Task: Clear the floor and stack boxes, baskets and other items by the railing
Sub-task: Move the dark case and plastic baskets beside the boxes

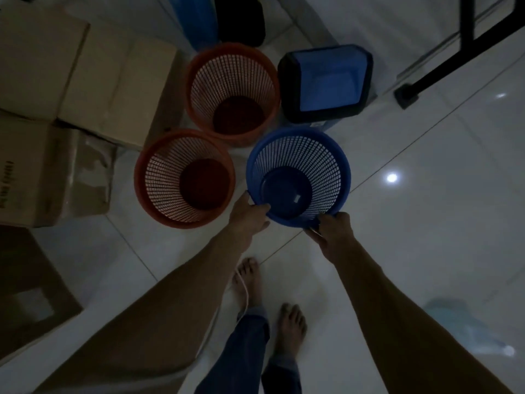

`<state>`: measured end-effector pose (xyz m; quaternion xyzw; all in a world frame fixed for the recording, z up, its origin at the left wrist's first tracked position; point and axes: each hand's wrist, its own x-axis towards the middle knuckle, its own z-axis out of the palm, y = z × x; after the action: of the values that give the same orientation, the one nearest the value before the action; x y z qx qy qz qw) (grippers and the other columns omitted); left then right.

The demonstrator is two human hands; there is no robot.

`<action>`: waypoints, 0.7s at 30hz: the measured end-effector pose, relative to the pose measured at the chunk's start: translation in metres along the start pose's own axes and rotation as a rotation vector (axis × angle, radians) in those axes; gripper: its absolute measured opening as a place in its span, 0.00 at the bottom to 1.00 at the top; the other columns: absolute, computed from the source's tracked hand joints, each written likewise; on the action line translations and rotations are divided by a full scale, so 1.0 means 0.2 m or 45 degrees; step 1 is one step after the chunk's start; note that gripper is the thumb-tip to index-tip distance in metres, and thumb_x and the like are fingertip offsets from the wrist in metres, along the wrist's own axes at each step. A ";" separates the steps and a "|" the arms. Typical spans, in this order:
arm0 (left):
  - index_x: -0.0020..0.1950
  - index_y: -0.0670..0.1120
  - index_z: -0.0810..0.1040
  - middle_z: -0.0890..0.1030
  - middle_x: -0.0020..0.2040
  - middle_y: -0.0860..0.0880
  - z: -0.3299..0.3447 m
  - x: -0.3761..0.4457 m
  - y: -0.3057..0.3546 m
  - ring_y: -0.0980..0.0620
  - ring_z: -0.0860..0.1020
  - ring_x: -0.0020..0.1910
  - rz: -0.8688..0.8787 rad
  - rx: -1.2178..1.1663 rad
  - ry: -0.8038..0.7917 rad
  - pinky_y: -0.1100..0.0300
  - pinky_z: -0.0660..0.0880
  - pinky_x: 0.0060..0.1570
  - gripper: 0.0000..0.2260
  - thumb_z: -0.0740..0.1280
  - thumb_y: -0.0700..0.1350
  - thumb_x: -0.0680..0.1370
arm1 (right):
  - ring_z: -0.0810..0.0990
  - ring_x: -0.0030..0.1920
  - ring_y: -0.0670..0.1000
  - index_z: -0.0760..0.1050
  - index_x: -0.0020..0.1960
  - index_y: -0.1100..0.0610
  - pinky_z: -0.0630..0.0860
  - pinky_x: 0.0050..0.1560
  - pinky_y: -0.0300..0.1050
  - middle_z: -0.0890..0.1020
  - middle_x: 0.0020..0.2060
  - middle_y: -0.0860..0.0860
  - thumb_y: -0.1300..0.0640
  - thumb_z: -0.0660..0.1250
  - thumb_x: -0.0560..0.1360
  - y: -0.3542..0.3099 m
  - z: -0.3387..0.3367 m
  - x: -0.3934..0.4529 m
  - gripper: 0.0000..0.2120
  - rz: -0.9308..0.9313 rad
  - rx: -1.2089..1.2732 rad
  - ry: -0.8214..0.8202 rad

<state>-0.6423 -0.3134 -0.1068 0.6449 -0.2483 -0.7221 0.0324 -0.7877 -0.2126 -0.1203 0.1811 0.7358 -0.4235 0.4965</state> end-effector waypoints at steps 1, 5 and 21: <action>0.81 0.52 0.57 0.70 0.74 0.45 -0.01 0.03 0.01 0.45 0.73 0.69 -0.020 0.033 -0.015 0.54 0.75 0.60 0.32 0.67 0.38 0.81 | 0.82 0.55 0.59 0.72 0.58 0.66 0.83 0.40 0.47 0.80 0.58 0.62 0.75 0.57 0.76 0.01 0.04 0.04 0.13 0.026 0.001 -0.005; 0.81 0.51 0.55 0.66 0.76 0.46 -0.05 0.11 0.04 0.47 0.71 0.70 -0.088 0.157 -0.007 0.54 0.76 0.61 0.34 0.69 0.44 0.80 | 0.80 0.58 0.58 0.69 0.66 0.62 0.82 0.39 0.48 0.78 0.61 0.60 0.70 0.62 0.76 0.03 0.12 0.16 0.19 0.178 -0.086 0.039; 0.69 0.45 0.75 0.79 0.61 0.45 0.04 -0.67 0.19 0.45 0.80 0.58 0.039 0.753 -0.052 0.48 0.79 0.61 0.20 0.70 0.48 0.79 | 0.75 0.65 0.56 0.67 0.72 0.60 0.67 0.53 0.39 0.75 0.68 0.57 0.50 0.63 0.82 -0.34 -0.27 -0.71 0.23 -0.332 -1.110 -0.065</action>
<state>-0.6391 -0.2954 0.0321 0.6078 -0.4581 -0.6308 -0.1511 -0.8024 -0.1873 0.0431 -0.1494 0.8496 -0.1374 0.4868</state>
